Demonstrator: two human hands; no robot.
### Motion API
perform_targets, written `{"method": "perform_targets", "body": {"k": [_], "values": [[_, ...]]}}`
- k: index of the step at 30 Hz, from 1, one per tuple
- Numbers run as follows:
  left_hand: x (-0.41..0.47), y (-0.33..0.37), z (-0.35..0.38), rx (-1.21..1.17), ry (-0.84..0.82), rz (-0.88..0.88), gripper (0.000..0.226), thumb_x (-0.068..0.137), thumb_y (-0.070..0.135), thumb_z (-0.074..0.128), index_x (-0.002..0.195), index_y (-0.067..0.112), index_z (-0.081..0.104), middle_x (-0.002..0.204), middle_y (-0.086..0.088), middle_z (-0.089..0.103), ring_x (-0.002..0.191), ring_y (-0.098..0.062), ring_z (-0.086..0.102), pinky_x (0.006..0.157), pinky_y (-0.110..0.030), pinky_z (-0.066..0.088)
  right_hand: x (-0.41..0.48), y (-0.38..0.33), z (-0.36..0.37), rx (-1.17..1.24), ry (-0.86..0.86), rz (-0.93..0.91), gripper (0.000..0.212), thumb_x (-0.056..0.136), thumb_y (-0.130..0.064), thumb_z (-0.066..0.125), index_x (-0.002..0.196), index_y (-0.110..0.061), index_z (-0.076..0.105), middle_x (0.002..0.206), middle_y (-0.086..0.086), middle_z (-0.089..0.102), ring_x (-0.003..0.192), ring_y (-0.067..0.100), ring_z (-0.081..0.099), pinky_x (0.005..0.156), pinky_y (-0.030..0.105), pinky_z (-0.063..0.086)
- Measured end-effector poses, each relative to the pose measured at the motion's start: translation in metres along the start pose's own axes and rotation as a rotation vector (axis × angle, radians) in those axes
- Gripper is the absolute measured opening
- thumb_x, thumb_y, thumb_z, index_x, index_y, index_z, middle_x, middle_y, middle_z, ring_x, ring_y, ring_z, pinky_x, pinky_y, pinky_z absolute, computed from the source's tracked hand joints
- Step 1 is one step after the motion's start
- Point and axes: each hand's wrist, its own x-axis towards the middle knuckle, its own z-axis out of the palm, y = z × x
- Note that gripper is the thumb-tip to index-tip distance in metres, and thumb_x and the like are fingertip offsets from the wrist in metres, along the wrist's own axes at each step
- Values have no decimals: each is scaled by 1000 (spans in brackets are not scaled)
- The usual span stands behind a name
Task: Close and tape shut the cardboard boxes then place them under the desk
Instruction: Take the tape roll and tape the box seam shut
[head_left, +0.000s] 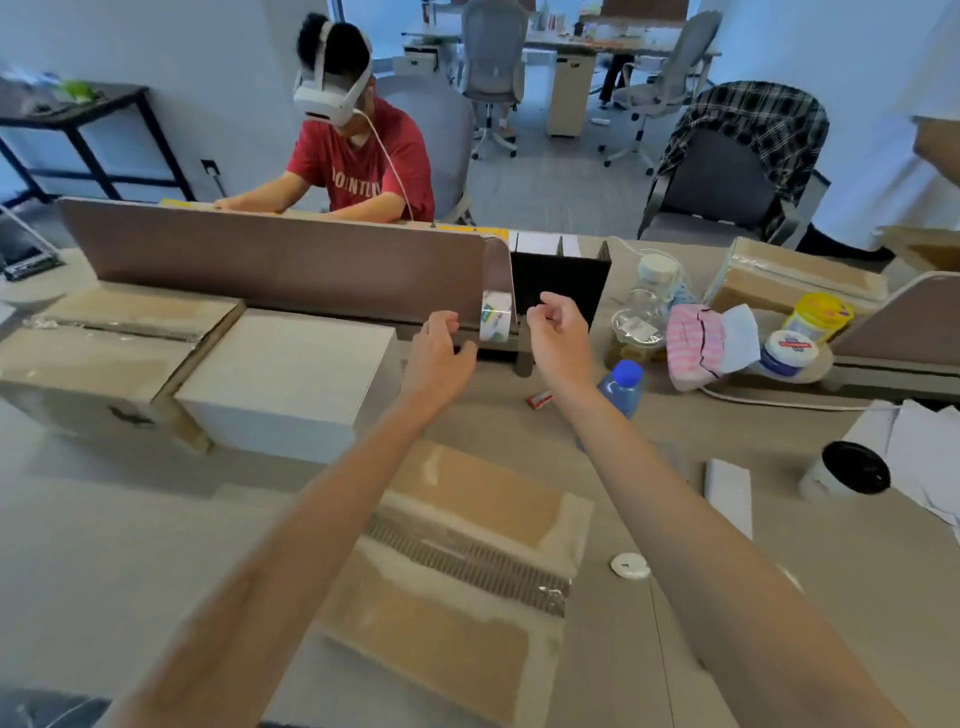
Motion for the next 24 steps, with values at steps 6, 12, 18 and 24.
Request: {"method": "perform_targets", "body": {"k": [6, 12, 18, 24], "values": [[-86, -47, 2, 131, 30, -46, 43, 93, 24, 47, 135, 17, 42, 135, 0, 50, 124, -23, 46, 100, -33, 36, -84, 35, -19, 32, -50, 76, 37, 91, -29, 52, 125, -18, 57, 111, -1, 62, 101, 17, 60, 93, 40, 50], [-161, -104, 24, 394, -140, 102, 71, 93, 49, 50, 148, 11, 25, 150, -6, 34, 137, -24, 29, 107, -39, 31, -156, 88, -26, -211, -67, 118, 38, 93, -19, 57, 131, -12, 56, 127, 7, 55, 122, 21, 50, 106, 35, 38], [-164, -141, 22, 590, -221, 165, 104, 78, 80, 25, 150, 6, 22, 157, -12, 22, 145, -28, 20, 117, -41, 18, -211, 116, -9, -700, 21, 82, 52, 90, -41, 60, 134, -14, 53, 146, 17, 37, 136, 33, 28, 114, 40, 24], [-139, -163, -4, 574, -220, 175, 94, 87, 68, 42, 151, 4, 16, 160, -15, 8, 147, -30, 9, 119, -43, 12, -245, 129, 6, -867, 79, 197, 61, 97, -55, 41, 147, -21, 35, 157, 19, 18, 144, 37, 22, 113, 48, 31]]}}
